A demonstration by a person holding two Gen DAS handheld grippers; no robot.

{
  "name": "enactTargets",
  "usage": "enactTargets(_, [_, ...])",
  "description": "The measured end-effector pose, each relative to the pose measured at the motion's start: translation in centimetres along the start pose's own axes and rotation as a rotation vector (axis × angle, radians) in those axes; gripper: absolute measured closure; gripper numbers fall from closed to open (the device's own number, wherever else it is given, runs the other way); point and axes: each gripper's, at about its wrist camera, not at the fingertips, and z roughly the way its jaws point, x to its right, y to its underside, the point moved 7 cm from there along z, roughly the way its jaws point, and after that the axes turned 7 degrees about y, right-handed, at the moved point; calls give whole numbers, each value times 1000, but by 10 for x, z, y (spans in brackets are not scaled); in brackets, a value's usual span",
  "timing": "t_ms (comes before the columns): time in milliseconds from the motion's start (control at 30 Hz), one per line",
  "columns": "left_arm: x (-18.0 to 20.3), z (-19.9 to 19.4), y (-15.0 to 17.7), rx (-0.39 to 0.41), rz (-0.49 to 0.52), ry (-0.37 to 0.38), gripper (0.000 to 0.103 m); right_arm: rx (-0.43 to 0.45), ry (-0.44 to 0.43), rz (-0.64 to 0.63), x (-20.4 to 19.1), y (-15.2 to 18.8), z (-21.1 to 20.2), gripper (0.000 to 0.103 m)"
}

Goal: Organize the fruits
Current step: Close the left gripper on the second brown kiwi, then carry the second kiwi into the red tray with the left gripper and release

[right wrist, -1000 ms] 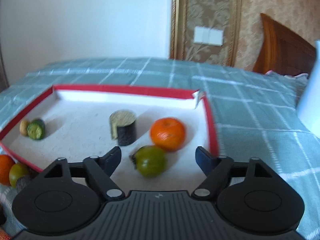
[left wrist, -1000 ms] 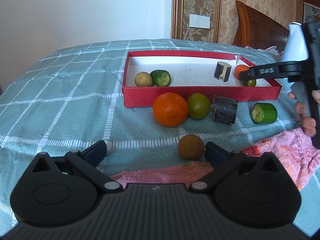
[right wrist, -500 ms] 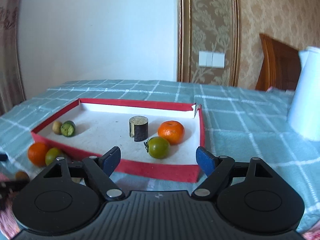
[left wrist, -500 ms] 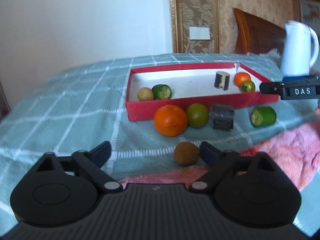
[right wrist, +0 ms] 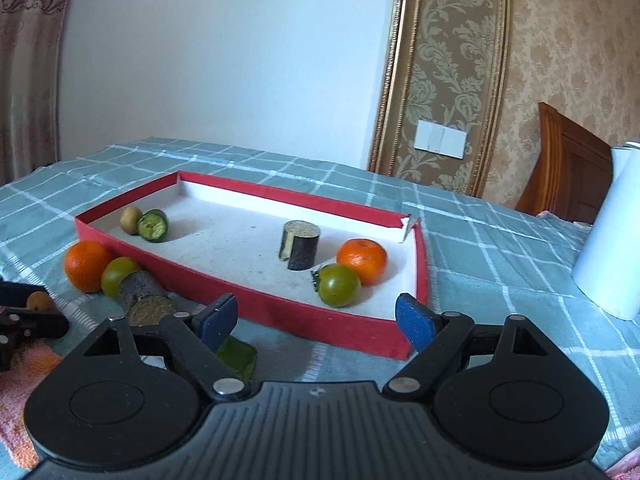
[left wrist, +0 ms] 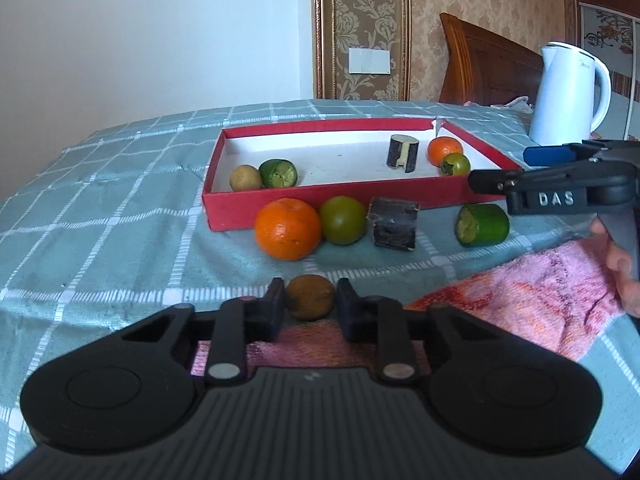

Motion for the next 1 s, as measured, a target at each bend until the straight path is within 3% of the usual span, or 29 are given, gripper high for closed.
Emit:
enactTargets(333, [-2,-1,1,8,-13,12,78,-120,17,125,32,15,4,17])
enactTargets(467, [-2,-1,1,9,-15,14,78,-145,62,95,38,28,2,17])
enactTargets(600, [-2,-1,1,8,-15,13,78,-196,13,122,41,34,5,16])
enactTargets(700, [-3,-1,1,9,-12,8,79,-248,17,147,43,39,12,7])
enactTargets(1000, [-8,-6,-17,30,-42,20,79,-263,27,147,44,41,14,0])
